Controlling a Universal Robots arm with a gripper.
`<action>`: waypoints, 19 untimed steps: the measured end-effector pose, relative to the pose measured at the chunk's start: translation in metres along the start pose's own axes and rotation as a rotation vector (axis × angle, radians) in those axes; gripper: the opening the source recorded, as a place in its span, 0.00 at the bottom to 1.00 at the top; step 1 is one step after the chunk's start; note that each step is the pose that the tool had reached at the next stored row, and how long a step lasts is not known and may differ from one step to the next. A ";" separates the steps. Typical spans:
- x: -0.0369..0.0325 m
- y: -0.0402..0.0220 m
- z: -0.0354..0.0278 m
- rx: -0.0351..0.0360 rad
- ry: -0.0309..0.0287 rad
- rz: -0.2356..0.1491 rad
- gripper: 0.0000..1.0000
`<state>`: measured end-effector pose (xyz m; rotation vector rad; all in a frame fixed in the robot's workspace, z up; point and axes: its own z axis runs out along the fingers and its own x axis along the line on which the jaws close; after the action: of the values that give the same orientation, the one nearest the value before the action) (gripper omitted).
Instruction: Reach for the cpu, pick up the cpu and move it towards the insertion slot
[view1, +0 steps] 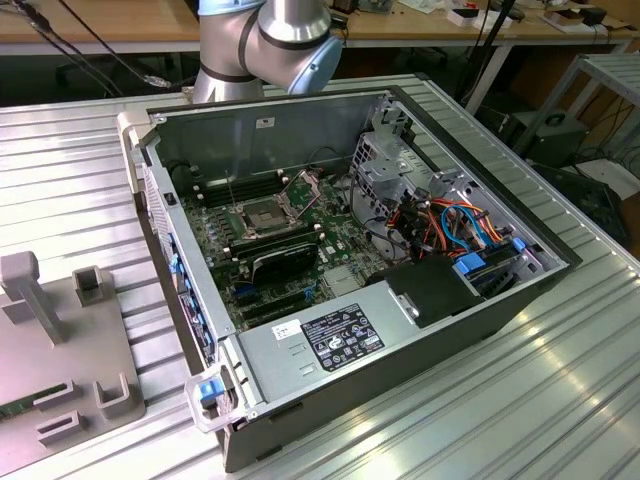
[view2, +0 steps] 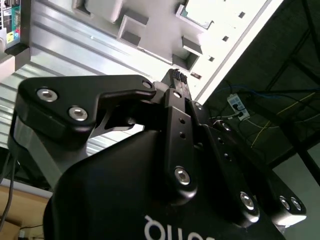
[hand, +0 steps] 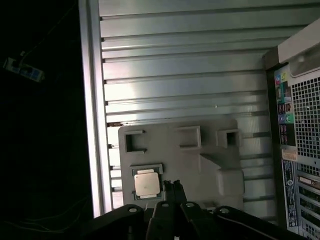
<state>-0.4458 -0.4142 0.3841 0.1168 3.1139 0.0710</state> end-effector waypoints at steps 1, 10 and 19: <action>0.0042 -0.0006 -0.0001 0.0001 0.0001 0.000 0.11; 0.0266 -0.0034 0.0010 0.0001 0.0011 0.000 0.11; 0.0291 -0.0036 0.0010 0.0000 0.0011 0.000 0.11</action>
<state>-0.4750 -0.4155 0.3823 0.1167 3.1151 0.0710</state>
